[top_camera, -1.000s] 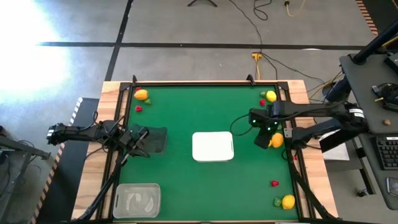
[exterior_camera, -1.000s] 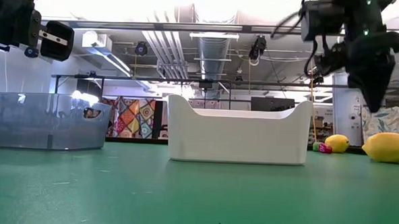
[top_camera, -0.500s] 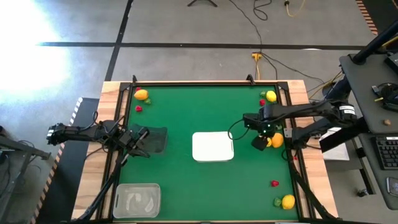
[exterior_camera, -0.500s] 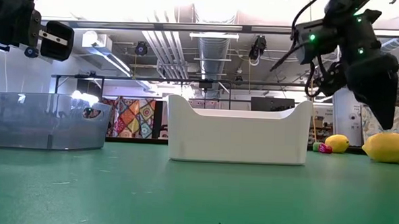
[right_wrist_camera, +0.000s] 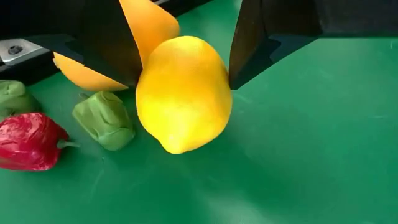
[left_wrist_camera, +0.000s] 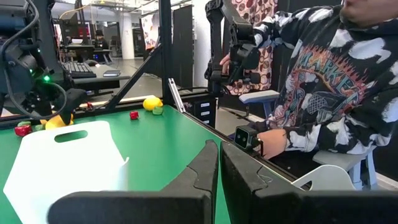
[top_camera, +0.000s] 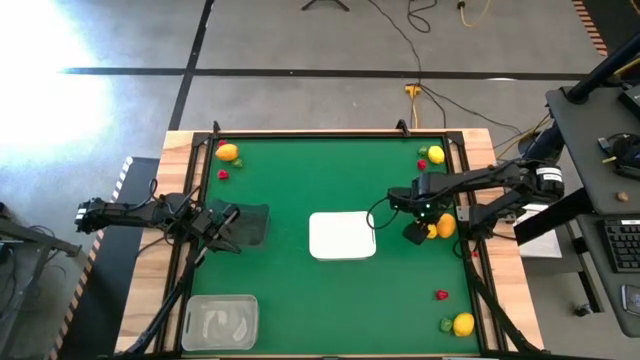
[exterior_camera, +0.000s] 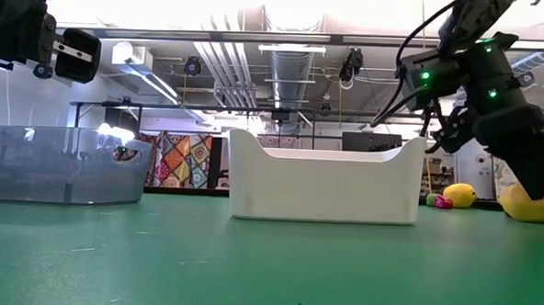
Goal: Sort produce into baskets
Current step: Put the yellow lemon into the white bin
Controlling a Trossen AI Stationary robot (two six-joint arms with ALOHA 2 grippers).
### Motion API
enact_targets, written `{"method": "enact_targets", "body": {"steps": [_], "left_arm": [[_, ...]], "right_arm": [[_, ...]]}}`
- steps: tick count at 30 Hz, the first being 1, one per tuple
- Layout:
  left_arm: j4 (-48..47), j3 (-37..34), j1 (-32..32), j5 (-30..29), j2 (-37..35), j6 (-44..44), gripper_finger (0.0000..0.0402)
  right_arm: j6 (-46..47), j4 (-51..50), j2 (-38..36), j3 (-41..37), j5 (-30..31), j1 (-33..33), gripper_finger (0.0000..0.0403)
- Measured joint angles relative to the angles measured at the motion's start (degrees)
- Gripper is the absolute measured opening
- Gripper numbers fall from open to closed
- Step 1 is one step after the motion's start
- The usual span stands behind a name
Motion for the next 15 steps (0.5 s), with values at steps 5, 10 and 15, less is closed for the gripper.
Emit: {"method": "enact_targets", "body": {"steps": [5,10,15], "left_arm": [[0.02,0.0,0.0,0.02,0.0,-0.02,0.0002],[0.02,-0.02,0.0,0.0,0.02,-0.02,0.0002],[0.01,0.0,-0.01,0.02,0.02,0.0,0.0002]], "right_arm": [[-0.09,0.34,0.44,-0.14,-0.04,0.0,0.0224],[-0.18,1.23,1.56,-0.74,-0.14,0.0,0.0244],[0.29,2.11,1.42,-0.86,2.97,0.0,0.0264]]}}
